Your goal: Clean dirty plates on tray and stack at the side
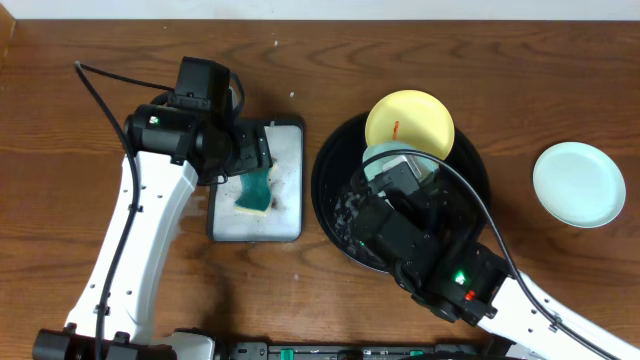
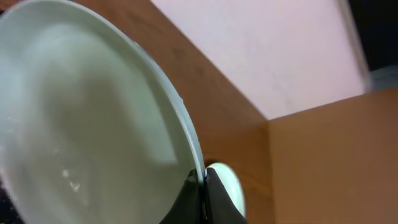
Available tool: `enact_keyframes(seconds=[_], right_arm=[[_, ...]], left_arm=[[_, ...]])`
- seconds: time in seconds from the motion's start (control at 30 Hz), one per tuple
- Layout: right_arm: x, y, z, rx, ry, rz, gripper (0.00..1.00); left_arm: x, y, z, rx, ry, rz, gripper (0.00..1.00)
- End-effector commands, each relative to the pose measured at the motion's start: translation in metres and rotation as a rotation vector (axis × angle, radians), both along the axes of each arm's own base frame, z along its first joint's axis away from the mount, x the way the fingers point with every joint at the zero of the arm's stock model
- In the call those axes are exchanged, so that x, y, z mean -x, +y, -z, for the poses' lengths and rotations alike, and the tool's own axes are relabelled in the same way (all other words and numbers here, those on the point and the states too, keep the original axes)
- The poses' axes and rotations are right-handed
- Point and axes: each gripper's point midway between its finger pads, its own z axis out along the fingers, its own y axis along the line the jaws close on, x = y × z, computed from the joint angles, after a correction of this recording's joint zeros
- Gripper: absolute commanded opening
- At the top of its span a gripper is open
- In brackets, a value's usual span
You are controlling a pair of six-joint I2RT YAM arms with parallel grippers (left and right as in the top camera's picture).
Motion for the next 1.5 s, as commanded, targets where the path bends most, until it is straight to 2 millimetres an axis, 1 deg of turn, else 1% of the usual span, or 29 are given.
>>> enact_keyframes(seconds=[0.0,0.13,0.37,1.47], right_arm=[[-0.0007,-0.0038,-0.0286,0.07,-0.065,0.001,0.01],[0.0006,-0.0015,-0.0333,0.072,-0.08,-0.003,0.01],[0.0019,0.0016,-0.0332,0.069,-0.08,-0.014,0.01],[0.0019,0.0044,-0.0304,0.058,-0.066,-0.027,0.01]], left_arm=[[0.0001,-0.0008,-0.0019,0.006,-0.003,0.009,0.83],[0.0001,-0.0008,-0.0019,0.006,-0.003,0.009,0.83],[0.0001,-0.0008,-0.0019,0.006,-0.003,0.009,0.83],[0.0001,-0.0008,-0.0019,0.006,-0.003,0.009,0.84]])
